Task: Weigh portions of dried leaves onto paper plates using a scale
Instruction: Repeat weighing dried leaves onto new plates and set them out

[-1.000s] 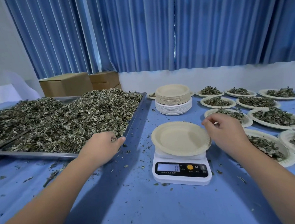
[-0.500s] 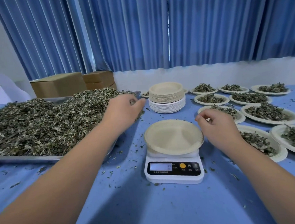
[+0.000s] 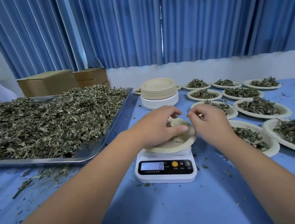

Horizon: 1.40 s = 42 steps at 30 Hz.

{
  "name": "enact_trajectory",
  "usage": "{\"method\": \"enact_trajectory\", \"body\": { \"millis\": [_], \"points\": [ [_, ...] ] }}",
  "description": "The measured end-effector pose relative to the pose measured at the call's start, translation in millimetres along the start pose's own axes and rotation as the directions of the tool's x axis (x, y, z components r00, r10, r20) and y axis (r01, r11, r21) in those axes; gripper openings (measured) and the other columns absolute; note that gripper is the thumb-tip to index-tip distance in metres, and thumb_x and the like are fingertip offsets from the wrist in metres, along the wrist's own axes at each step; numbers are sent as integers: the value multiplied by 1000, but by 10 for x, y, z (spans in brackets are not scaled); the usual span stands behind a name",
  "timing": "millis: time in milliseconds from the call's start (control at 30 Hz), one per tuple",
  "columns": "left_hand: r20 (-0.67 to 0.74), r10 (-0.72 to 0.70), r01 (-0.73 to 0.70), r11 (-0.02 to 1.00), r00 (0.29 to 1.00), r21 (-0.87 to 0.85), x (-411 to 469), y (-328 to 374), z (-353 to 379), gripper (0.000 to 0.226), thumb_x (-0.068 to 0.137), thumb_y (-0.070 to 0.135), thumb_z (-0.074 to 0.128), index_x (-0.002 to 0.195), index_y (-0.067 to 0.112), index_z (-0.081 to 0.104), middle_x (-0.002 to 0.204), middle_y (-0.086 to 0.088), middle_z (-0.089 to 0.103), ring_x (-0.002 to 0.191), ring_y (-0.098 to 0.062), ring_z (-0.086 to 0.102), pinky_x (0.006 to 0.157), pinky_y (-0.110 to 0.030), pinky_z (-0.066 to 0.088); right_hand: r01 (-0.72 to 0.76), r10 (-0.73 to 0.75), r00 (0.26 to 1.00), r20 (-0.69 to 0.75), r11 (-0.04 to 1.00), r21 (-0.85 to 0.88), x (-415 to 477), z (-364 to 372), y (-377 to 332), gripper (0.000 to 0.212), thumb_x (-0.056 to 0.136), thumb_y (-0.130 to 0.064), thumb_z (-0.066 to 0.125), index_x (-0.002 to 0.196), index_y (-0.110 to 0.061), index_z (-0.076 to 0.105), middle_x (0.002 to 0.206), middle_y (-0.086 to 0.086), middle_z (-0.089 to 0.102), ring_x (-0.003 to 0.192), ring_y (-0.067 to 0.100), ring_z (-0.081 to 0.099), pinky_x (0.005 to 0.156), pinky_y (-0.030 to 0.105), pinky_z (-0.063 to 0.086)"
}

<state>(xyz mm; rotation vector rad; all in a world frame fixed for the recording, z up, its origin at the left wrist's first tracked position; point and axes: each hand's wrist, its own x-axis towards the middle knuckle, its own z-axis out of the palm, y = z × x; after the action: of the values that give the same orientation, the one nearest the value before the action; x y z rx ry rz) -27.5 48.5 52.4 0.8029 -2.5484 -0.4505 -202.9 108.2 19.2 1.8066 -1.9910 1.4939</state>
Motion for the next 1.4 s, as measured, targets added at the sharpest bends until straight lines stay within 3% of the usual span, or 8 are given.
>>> {"method": "enact_trajectory", "body": {
  "millis": [133, 300, 433, 600, 700, 900, 1100, 1400],
  "points": [
    [-24, 37, -38, 999, 999, -22, -82, -27, -55, 53, 90, 55, 53, 138, 33, 45, 139, 20, 44, 109, 10, 37, 87, -15, 30, 5, -5, 1000, 1, 1000, 4, -4, 3, 1, 17, 90, -20, 59, 75, -19, 67, 73, -12, 60, 66, 3, 51, 62, 17, 34],
    [-233, 16, -28, 998, 972, -47, -131, -135, -193, 43, 96, 49, 48, 133, 29, 49, 129, 16, 44, 114, -3, 48, 93, -23, 34, -4, 4, 1000, 21, 1000, -7, -7, -1, -2, 19, 92, -21, 58, 74, -23, 65, 73, -13, 60, 58, 0, 49, 59, 17, 34],
    [-475, -113, 202, 969, 872, 141, -128, -595, -496, 28, 97, 26, 50, 123, 22, 59, 124, 3, 47, 108, -13, 52, 98, -28, 38, 15, -15, 1000, 11, 1000, -14, -5, -27, -19, 21, 92, -20, 58, 71, -26, 61, 64, -16, 54, 60, -8, 50, 53, 8, 31],
    [-127, -450, 430, 677, 884, 598, -244, -1282, -740, 63, 87, 7, 48, 146, 28, 38, 151, -4, 30, 129, -30, 43, 96, -41, 45, 9, -9, 1000, 16, 1000, -18, -4, -37, -10, 19, 92, -21, 57, 74, -26, 63, 67, -17, 56, 62, -7, 51, 54, 12, 30],
    [18, -495, 372, 675, 869, 637, -261, -1480, -795, 75, 85, 7, 45, 151, 36, 23, 160, 3, 14, 139, -26, 32, 89, -34, 43, 23, -22, 1000, 19, 999, -32, 5, -36, -5, 22, 92, -21, 56, 72, -28, 60, 67, -17, 55, 65, -9, 50, 54, 8, 31],
    [196, -633, 364, 640, 749, 677, -308, -1749, -716, 59, 102, 39, 38, 155, 33, 12, 164, 0, 1, 149, -24, 9, 119, -50, 16, 14, -12, 999, 33, 999, -37, 7, -18, 8, 25, 92, -22, 56, 69, -31, 58, 68, -17, 55, 66, -7, 50, 57, 10, 29],
    [189, -540, 312, 698, 820, 644, -373, -1682, -748, 53, 95, 11, 49, 146, 21, 41, 143, -10, 45, 129, -26, 44, 105, -34, 37, 20, -18, 999, 37, 999, -32, -2, -7, 17, 18, 90, -21, 57, 74, -23, 65, 71, -16, 58, 69, -5, 52, 60, 4, 33],
    [99, -518, 380, 731, 849, 566, -618, -1629, -817, 42, 95, 5, 52, 131, 26, 56, 130, -7, 54, 109, -24, 57, 95, -42, 48, 22, -20, 999, 47, 999, -30, -22, -14, -30, 19, 91, -19, 58, 74, -18, 67, 71, -12, 59, 70, -6, 52, 61, 3, 34]
  ]
}}
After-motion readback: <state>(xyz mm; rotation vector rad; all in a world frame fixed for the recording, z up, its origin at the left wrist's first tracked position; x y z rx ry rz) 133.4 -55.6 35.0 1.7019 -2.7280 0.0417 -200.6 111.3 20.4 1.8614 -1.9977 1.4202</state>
